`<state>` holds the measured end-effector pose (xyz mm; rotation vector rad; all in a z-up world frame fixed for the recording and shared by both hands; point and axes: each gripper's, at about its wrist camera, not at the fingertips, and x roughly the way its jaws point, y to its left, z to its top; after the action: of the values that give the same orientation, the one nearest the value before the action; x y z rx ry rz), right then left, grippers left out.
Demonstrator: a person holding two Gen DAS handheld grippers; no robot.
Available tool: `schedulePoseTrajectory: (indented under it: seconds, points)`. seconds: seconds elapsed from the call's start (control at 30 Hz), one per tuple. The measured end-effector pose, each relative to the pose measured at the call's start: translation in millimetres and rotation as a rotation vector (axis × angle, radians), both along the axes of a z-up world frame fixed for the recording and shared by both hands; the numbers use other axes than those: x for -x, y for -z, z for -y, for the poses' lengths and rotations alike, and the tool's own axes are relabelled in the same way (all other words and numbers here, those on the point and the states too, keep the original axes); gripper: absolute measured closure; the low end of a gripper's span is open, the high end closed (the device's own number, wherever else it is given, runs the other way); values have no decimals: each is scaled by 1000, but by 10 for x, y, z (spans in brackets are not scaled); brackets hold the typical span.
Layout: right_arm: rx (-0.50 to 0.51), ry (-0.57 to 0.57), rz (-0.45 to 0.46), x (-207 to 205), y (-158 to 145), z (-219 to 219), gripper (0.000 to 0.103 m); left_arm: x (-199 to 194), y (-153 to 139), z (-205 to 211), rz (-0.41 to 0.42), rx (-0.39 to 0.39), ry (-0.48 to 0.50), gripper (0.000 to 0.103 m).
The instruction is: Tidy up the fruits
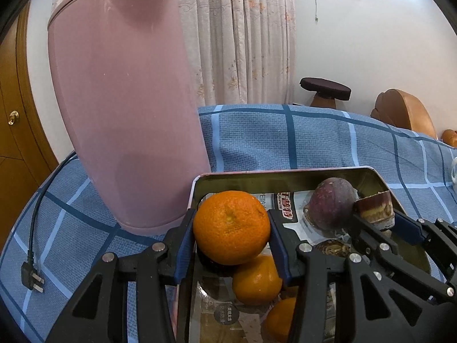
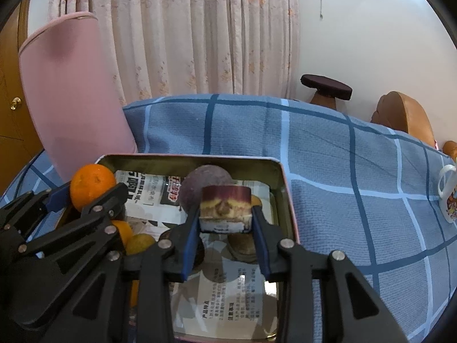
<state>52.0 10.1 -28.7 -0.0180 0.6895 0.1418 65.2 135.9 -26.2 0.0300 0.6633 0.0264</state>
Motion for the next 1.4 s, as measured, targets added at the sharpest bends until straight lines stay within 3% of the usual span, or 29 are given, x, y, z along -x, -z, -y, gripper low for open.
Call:
schedulePoseTrajectory:
  seconds: [0.57, 0.67, 0.73, 0.77, 0.83, 0.9, 1.0, 1.13, 1.4]
  points:
    - [-104, -74, 67, 191, -89, 105, 61, 88, -24, -87, 4, 31, 9, 52]
    - [-153, -78, 72, 208, -95, 182, 49, 114, -44, -101, 14, 44, 13, 52]
    - [-208, -68, 78, 208, -95, 278, 33, 153, -79, -128, 41, 59, 20, 49]
    - [-237, -63, 84, 216, -97, 328, 30, 171, -88, -132, 47, 62, 26, 48]
    - [-278, -40, 116, 276, -128, 416, 27, 220, -120, -120, 69, 46, 20, 26]
    - [-290, -8, 158, 340, -183, 474, 22, 307, -182, -72, 133, 1, 14, 22]
    - [-279, 69, 214, 417, -240, 547, 10, 436, -256, 19, 213, -47, 34, 20]
    - [-201, 180, 260, 494, -281, 597, 7, 476, -231, 119, 225, -66, 57, 16]
    - [-108, 193, 313, 684, -320, 560, 3, 592, -229, 133, 254, -72, 34, 15]
